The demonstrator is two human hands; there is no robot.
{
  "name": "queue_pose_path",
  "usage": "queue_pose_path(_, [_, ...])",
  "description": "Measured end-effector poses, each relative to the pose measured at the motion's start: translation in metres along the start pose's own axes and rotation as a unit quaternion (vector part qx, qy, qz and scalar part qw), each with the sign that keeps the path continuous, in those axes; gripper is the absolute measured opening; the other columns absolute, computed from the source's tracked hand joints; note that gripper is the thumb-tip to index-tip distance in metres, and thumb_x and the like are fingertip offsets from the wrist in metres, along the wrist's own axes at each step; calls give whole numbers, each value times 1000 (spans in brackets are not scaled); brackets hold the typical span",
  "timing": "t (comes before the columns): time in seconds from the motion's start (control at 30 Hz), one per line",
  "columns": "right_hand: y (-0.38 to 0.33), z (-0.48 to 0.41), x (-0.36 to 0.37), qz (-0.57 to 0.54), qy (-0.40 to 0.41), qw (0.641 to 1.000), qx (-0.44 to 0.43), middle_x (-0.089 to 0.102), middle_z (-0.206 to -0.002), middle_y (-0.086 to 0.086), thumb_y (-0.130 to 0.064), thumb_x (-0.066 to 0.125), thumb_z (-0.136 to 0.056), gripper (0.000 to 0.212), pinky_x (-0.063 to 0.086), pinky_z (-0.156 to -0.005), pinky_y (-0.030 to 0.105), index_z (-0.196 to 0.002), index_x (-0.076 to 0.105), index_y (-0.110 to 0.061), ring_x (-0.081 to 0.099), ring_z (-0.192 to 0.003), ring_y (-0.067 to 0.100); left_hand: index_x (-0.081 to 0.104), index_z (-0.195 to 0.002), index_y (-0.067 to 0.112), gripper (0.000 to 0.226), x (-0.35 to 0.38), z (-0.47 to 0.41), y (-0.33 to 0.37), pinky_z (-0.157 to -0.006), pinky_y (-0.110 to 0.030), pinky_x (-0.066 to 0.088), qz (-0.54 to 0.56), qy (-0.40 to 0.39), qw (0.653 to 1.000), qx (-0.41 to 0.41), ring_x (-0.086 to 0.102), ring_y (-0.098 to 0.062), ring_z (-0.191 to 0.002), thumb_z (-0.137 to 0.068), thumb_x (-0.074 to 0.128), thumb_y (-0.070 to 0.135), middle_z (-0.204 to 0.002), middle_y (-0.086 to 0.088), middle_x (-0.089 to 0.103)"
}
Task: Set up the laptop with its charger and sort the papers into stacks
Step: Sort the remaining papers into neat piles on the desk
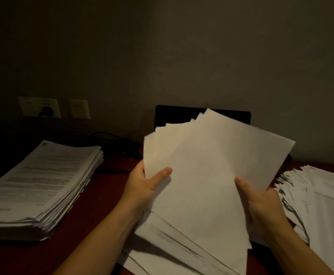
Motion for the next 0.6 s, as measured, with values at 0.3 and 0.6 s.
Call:
queue_pose_path(0.3, [-82, -4, 24, 0, -29, 991, -128, 63, -105, -5, -37, 72, -76, 39, 51, -75, 29, -108, 58, -19, 62, -91, 15, 48, -114, 47, 42, 8, -11, 70, -74, -24, 58, -69, -3, 989, 128, 69, -5, -96, -96, 67, 14, -110, 11, 66])
queue_pose_path(0.6, [-99, -1, 64, 64, -98, 972, -203, 67, -112, -4, -22, 74, -85, 44, 58, -84, 37, -125, 55, -22, 66, -100, 15, 50, -112, 39, 24, 20, 3, 77, -76, -19, 58, -72, 17, 980, 187, 68, -1, -96, -103, 54, 18, -110, 12, 66])
Point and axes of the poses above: each hand's wrist, its own z-axis away from the middle knuckle, its own x-axis out of the palm, y = z × x, the point moved 8 cm from there along -z, towards the middle knuckle
